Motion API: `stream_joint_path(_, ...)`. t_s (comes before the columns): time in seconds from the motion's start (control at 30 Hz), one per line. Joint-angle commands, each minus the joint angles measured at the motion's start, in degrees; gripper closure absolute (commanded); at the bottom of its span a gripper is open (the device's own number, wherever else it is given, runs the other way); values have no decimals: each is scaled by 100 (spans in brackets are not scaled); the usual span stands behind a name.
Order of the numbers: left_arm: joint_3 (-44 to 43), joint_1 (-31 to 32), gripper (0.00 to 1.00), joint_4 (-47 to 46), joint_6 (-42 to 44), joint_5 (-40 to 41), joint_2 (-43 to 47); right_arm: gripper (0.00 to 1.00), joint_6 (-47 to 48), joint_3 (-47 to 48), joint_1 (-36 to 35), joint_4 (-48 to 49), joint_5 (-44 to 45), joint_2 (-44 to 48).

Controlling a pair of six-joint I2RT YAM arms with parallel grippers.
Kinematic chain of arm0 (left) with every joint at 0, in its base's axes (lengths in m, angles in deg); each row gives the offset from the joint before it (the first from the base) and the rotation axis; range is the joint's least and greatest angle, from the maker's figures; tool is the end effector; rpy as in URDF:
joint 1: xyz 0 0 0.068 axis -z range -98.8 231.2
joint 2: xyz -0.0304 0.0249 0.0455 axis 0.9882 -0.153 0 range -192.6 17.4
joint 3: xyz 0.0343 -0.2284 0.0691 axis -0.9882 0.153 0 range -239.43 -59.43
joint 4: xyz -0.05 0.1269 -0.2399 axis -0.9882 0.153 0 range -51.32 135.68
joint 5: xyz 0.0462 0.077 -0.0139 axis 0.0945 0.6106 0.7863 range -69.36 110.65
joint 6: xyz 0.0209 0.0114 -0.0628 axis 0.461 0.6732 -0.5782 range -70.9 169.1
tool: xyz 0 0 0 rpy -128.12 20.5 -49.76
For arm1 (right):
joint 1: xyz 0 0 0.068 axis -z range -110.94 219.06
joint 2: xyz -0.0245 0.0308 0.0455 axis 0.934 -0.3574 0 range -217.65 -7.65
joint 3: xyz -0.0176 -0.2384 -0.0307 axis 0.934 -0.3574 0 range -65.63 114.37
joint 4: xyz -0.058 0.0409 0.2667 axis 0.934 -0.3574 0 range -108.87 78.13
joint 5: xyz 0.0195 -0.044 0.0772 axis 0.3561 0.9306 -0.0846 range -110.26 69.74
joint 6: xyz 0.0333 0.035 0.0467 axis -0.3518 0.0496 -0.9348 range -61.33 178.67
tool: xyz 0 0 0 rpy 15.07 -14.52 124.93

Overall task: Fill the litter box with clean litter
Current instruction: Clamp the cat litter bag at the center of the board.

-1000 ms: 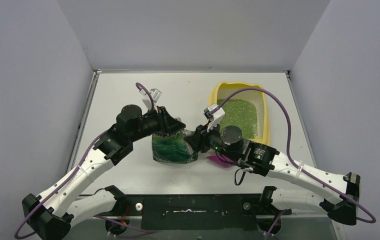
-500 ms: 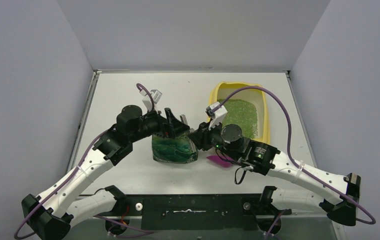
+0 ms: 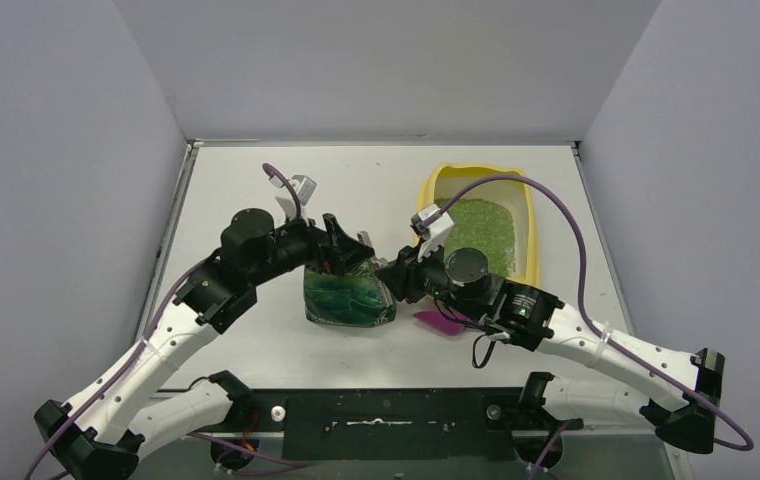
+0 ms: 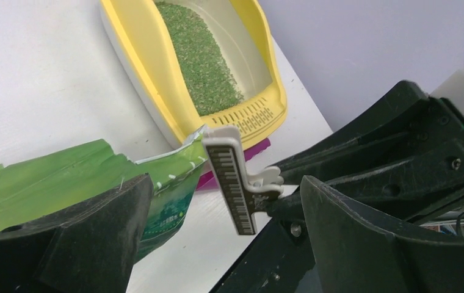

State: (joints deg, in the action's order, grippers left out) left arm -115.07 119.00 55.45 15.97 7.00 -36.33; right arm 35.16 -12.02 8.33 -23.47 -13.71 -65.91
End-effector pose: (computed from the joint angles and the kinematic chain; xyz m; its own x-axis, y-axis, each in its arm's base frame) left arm 0.2004 -0.1715 0.3361 -0.5938 -0.2116 -0.7763 0.5388 0.6120 -0.5789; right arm 0.1448 0.2458 0.3131 -0.4498 0.0079 -0.8931 -0.6910 0.6304 0.3537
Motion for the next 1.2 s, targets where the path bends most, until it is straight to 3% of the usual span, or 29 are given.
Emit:
stream_joint_path(0.0, 55, -12, 10, -983, -563, -274, -187, 100, 158, 256, 14, 502, -319, 60)
stream_joint_path(0.1, 158, -10, 12, -1361, -785, -329, -325, 100, 151, 245, 16, 569, -394, -7)
stream_joint_path(0.17, 186, -10, 19, -1408, -817, -315, -389, 100, 99, 224, 17, 655, -484, -3)
stream_joint_path(0.33, 96, -8, 61, -1274, -795, -366, -493, 98, 20, 61, 16, 1025, -560, 78)
stream_joint_path(0.4, 108, -1, 85, -1250, -792, -340, -485, 97, 21, 66, 17, 998, -539, 59)
stream_joint_path(0.5, 70, -1, 94, -1175, -770, -326, -480, 94, 46, 152, 16, 841, -558, -51)
stream_joint_path(0.67, 12, 8, 100, -945, -696, -204, -444, 80, 98, 352, -1, 544, -451, -230)
stream_joint_path(0.77, -3, 8, 100, -800, -700, -49, -396, 54, 107, 424, -42, 378, -239, -272)
stream_joint_path(0.83, -16, 13, 100, -706, -687, 43, -352, 44, 151, 431, -89, 330, -53, -265)
stream_joint_path(0.97, -33, 17, 100, -594, -692, 156, -293, 37, 273, 491, -211, 208, 127, -297)
stream_joint_path(1.17, -62, 17, 100, -590, -712, 159, -310, 38, 434, 655, -472, 115, 387, -463)
